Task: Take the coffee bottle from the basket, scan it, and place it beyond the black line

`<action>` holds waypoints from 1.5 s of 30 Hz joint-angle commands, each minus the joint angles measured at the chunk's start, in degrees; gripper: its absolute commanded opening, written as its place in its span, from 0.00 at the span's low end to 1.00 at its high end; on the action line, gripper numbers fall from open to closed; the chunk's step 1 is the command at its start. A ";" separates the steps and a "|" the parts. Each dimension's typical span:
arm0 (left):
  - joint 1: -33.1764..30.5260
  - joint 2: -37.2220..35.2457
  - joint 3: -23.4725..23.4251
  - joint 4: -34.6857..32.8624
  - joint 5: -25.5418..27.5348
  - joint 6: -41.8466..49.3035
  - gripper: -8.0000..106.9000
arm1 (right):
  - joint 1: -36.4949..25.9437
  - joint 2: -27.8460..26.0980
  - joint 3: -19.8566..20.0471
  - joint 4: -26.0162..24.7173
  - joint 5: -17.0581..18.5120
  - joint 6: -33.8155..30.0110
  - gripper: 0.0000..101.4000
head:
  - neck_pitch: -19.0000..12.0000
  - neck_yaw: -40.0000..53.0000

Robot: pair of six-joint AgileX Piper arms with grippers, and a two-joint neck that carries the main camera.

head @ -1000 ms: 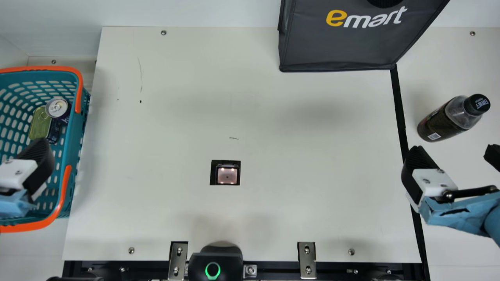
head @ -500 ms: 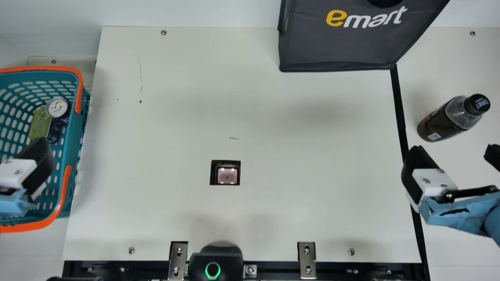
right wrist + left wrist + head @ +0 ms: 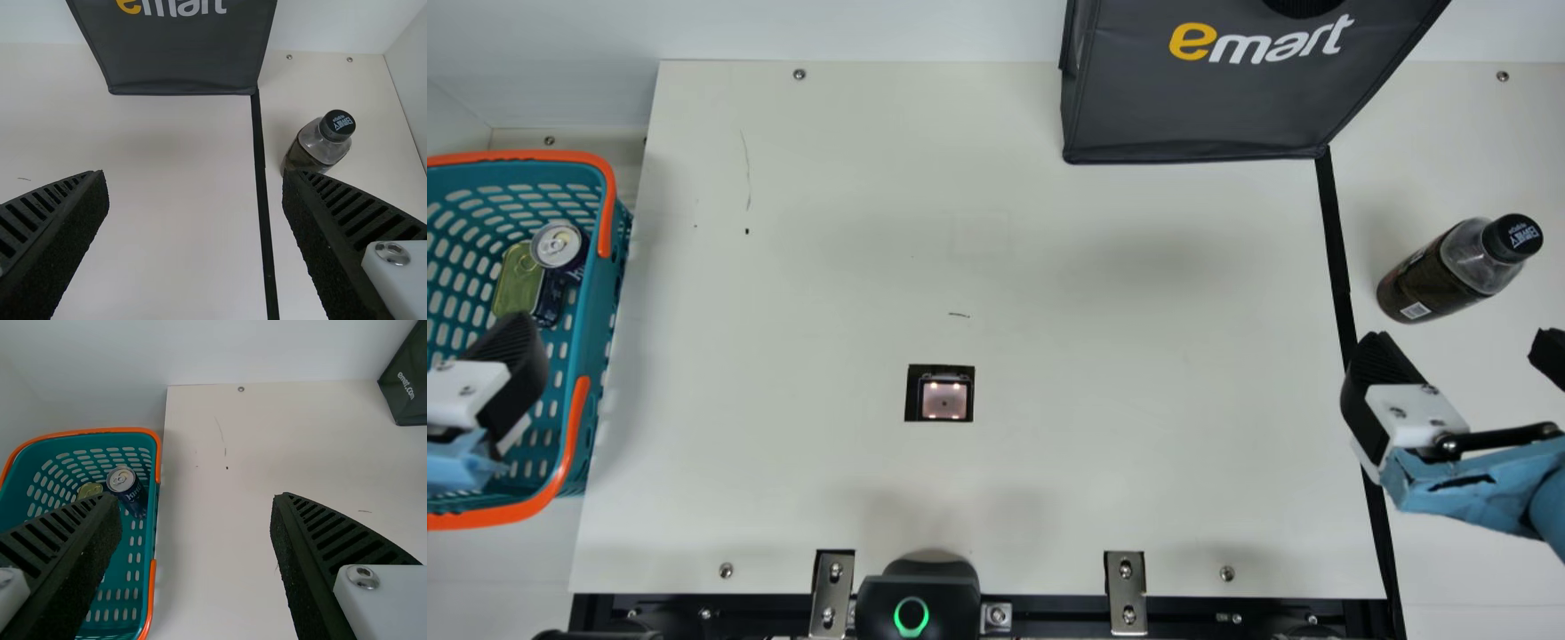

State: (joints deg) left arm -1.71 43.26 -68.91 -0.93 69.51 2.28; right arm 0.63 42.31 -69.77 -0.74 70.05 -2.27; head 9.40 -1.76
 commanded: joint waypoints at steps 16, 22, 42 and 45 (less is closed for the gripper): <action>0.00 0.00 0.00 0.00 0.00 0.00 0.85 | 0.00 0.00 0.00 0.00 -0.06 0.00 0.90 | -1.48 0.18; 0.00 0.00 0.00 0.00 0.00 0.00 0.85 | 0.00 0.00 0.00 0.00 -0.06 0.00 0.90 | -1.48 0.18; 0.00 0.00 0.00 0.00 0.00 0.00 0.85 | 0.00 0.00 0.00 0.00 -0.06 0.00 0.90 | -1.48 0.18; 0.00 0.00 0.00 0.00 0.00 0.00 0.85 | 0.00 0.00 0.00 0.00 -0.06 0.00 0.90 | -1.48 0.18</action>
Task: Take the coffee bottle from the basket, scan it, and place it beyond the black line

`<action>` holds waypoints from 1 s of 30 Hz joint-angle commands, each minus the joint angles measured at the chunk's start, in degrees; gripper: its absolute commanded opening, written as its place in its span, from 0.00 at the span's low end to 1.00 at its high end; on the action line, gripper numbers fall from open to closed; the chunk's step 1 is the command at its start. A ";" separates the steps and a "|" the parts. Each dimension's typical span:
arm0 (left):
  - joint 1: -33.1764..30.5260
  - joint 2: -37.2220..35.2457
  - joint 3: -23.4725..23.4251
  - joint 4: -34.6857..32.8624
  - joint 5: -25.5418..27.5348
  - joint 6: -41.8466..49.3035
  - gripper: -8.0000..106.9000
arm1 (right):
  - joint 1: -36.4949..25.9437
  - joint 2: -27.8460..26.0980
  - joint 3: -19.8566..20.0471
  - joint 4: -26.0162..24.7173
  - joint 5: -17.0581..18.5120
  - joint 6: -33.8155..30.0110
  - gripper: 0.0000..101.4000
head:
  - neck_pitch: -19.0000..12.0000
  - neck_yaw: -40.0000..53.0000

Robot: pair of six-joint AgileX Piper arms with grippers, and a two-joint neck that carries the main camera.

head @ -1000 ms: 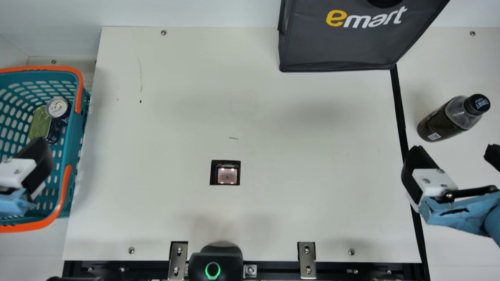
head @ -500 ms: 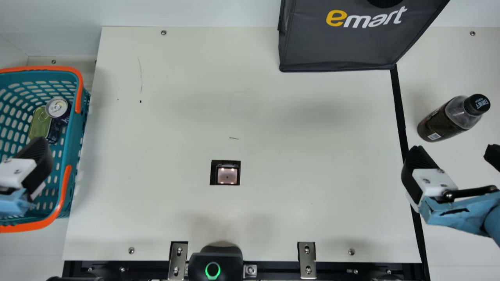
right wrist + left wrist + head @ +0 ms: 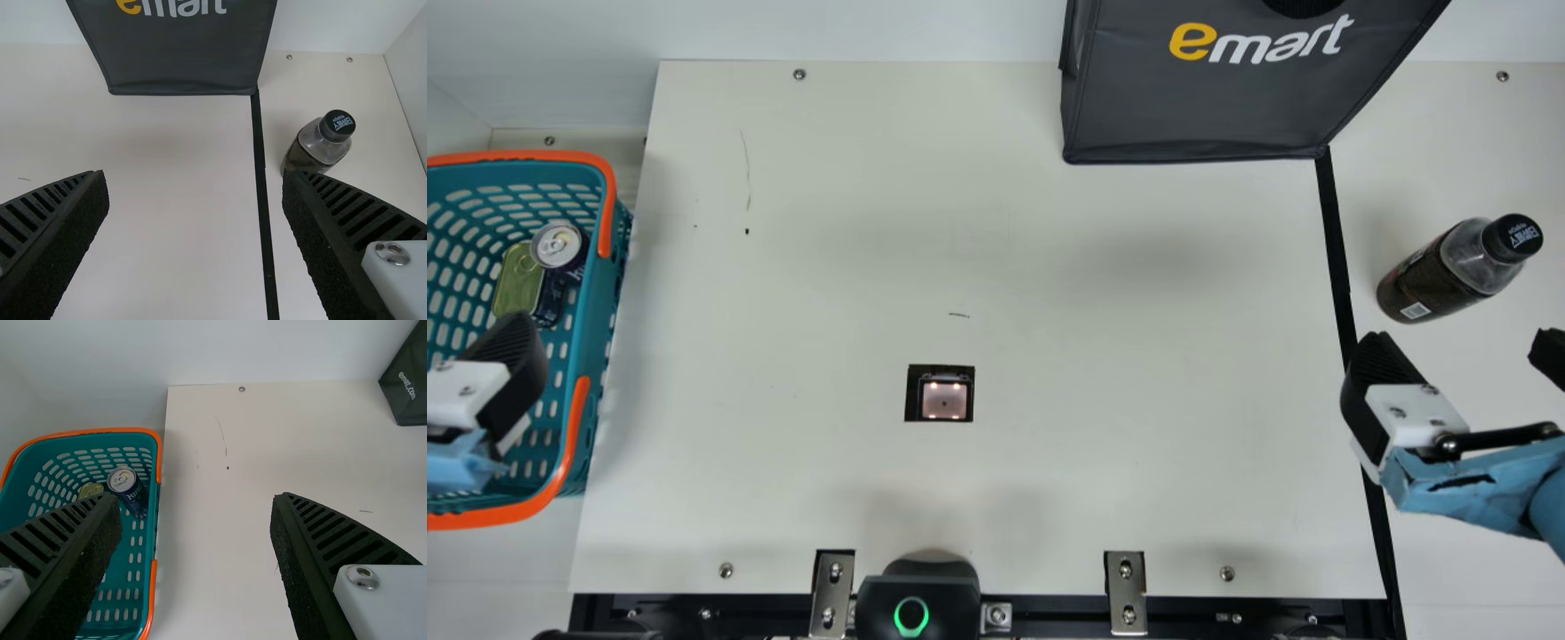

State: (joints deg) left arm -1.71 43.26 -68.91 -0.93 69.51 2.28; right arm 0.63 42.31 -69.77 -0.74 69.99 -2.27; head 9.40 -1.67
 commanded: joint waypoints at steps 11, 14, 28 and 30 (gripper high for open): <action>0.00 0.00 0.00 0.00 0.00 0.00 0.85 | 0.00 0.00 0.00 0.00 0.00 0.00 0.90 | -1.48 0.09; 0.00 0.00 0.00 0.00 0.00 0.00 0.85 | 0.00 0.00 0.00 0.00 0.00 0.00 0.90 | -1.48 0.09; 0.00 0.00 0.00 0.00 0.00 0.00 0.85 | 0.00 0.00 0.00 0.00 0.00 0.00 0.90 | -1.48 0.09; 0.00 0.00 0.00 0.00 0.00 0.00 0.85 | 0.00 0.00 0.00 0.00 0.00 0.00 0.90 | -1.48 0.09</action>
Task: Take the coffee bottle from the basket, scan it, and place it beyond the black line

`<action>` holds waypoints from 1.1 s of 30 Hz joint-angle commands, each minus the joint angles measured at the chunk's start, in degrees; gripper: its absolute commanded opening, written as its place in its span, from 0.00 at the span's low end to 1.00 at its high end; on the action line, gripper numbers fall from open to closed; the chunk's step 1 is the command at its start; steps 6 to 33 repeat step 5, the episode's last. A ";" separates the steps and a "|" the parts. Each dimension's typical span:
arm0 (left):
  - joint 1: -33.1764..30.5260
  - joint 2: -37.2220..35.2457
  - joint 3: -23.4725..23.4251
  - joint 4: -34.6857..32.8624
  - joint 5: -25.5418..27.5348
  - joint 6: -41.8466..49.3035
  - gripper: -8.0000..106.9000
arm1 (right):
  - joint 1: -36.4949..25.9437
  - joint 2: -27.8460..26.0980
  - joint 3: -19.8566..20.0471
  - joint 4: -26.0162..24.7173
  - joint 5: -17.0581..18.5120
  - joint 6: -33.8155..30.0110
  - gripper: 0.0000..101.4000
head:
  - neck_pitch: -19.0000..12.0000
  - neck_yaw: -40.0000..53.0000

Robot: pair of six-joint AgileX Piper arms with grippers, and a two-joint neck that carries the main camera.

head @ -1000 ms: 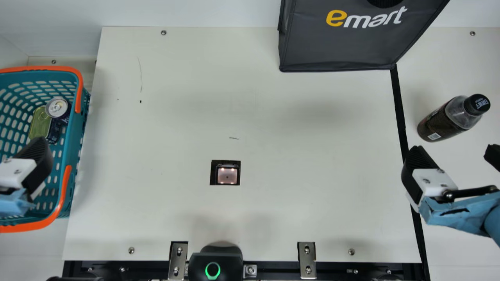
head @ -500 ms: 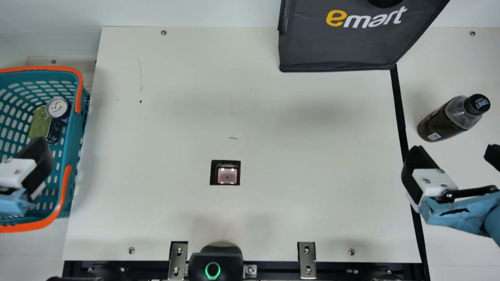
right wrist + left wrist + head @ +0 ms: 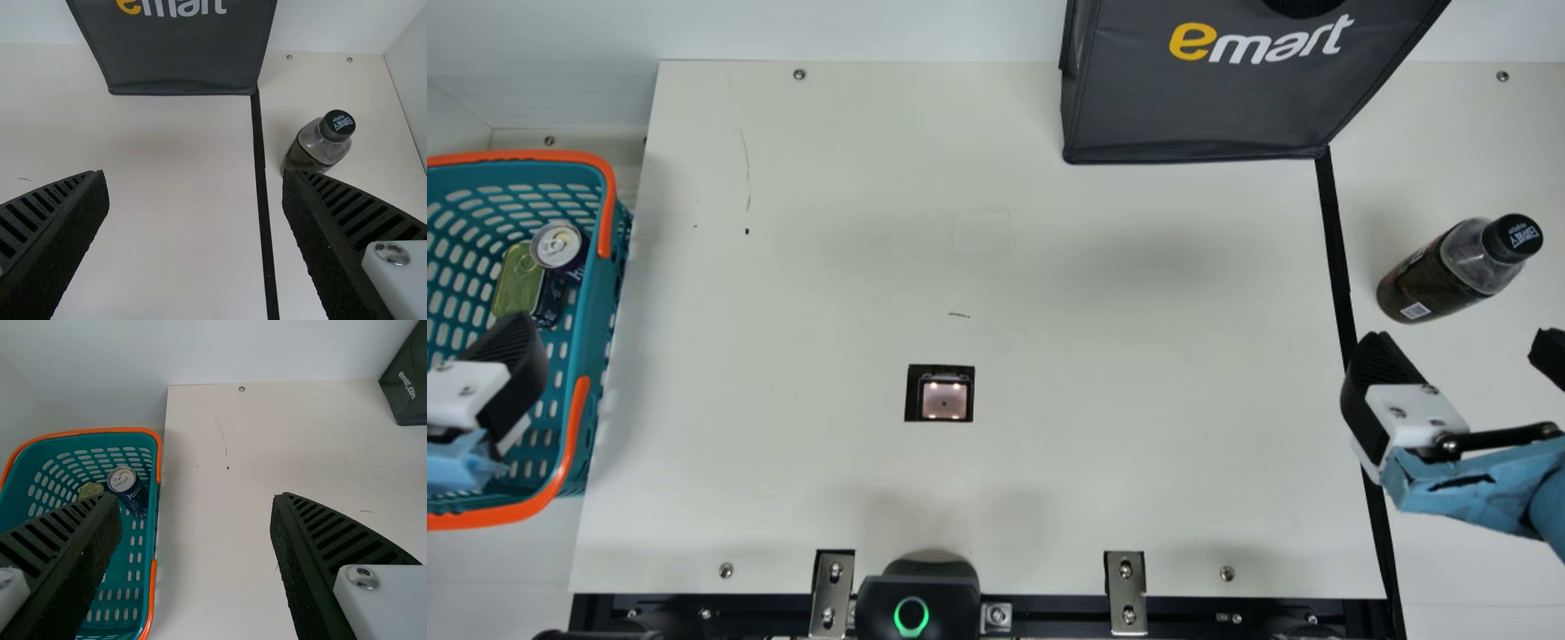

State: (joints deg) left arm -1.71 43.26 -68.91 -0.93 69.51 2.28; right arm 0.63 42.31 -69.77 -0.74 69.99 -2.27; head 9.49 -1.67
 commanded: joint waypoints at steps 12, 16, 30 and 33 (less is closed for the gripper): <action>0.00 0.00 0.00 0.00 0.00 0.00 0.85 | 0.00 0.00 0.00 0.00 0.00 0.00 0.90 | -1.57 0.09; 0.00 0.00 0.00 0.00 0.00 0.00 0.85 | 0.00 0.00 0.00 0.00 0.00 0.00 0.90 | -1.57 0.09; 0.00 0.00 0.00 0.00 0.00 0.00 0.85 | 0.00 0.00 0.00 0.00 0.00 0.00 0.90 | -1.57 0.09; 0.00 0.00 0.00 0.00 0.00 0.00 0.85 | 0.00 0.00 0.00 0.00 0.00 0.00 0.90 | -1.57 0.09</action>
